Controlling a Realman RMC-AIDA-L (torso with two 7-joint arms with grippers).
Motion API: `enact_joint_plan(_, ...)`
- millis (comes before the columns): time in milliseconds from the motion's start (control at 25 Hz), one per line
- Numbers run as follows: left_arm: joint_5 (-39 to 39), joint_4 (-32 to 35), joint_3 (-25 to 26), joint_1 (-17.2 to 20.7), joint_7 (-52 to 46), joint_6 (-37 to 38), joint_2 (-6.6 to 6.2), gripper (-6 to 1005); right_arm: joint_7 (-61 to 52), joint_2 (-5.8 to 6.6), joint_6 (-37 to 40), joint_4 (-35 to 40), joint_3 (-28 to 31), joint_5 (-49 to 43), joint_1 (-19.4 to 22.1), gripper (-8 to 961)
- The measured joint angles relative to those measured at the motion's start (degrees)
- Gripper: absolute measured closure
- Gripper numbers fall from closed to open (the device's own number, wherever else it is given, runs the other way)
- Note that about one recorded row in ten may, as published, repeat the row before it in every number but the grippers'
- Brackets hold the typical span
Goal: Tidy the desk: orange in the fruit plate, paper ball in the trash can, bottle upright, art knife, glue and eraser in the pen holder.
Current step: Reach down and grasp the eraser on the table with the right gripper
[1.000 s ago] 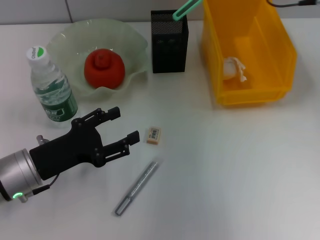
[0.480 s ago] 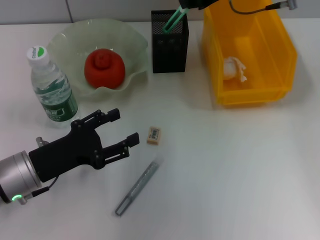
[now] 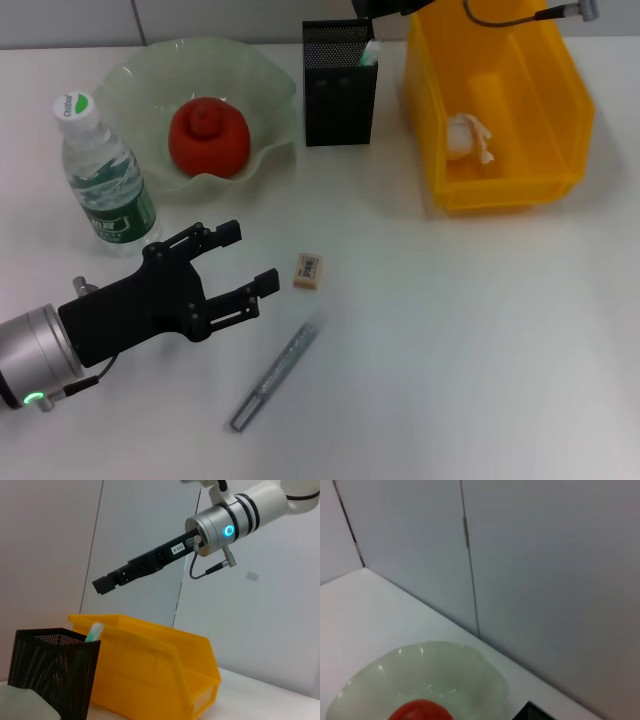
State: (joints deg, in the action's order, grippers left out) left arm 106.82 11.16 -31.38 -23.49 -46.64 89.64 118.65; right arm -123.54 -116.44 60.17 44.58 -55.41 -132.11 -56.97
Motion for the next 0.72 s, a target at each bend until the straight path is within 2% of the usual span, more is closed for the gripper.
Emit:
enact_joint_plan(40, 0.07, 0.0, 0.0, -0.05, -0.01, 0.01, 0.0, 186, 0.0, 0.0, 0.0, 0.0, 0.0, 0.0, 0.0, 501)
enact_joint_plan(80, 0.1, 0.0, 0.0, -0.08, -0.01, 0.03, 0.0, 186, 0.58, -0.93, -0.42, 3.16, 0.25, 1.18, 2.19, 453)
enact_joint_plan(120, 0.1, 0.0, 0.0, -0.08, -0.01, 0.03, 0.0, 186, 0.58, -0.93, -0.42, 3.16, 0.25, 1.18, 2.19, 406)
enact_joint_plan(200, 0.22, 0.0, 0.0, -0.18, -0.03, 0.1, -0.03, 186, 4.41, -1.73, 0.32, 7.53, 0.09, 7.51, 6.58, 310)
enact_joint_plan(280, 0.22, 0.0, 0.0, -0.18, -0.03, 0.1, -0.03, 186, 6.1, -1.79, 1.27, 8.3, 0.05, 10.22, 7.83, 296)
enact_joint_plan(360, 0.25, 0.21, -0.05, -0.2, -0.04, 0.25, -0.15, 186, 10.71, -1.75, 4.92, 9.64, 0.11, 16.67, 10.64, 281)
enact_joint_plan(400, 0.27, 0.42, -0.09, -0.14, -0.04, 0.31, -0.2, 186, 14.34, -1.34, 9.23, 10.21, 0.22, 21.99, 12.61, 274)
enact_joint_plan(440, 0.27, 0.42, -0.09, -0.14, -0.04, 0.31, -0.2, 186, 14.34, -1.34, 9.23, 10.21, 0.22, 21.99, 12.61, 274)
enact_joint_plan(560, 0.32, 1.15, -0.89, 0.19, -0.04, 0.56, -0.43, 186, 19.14, -0.37, 17.79, 10.04, 0.19, 27.27, 14.53, 274)
enact_joint_plan(720, 0.34, 1.95, -1.72, 0.66, -0.04, 0.85, -0.47, 186, 20.94, 0.58, 26.16, 8.77, -0.64, 26.41, 14.02, 274)
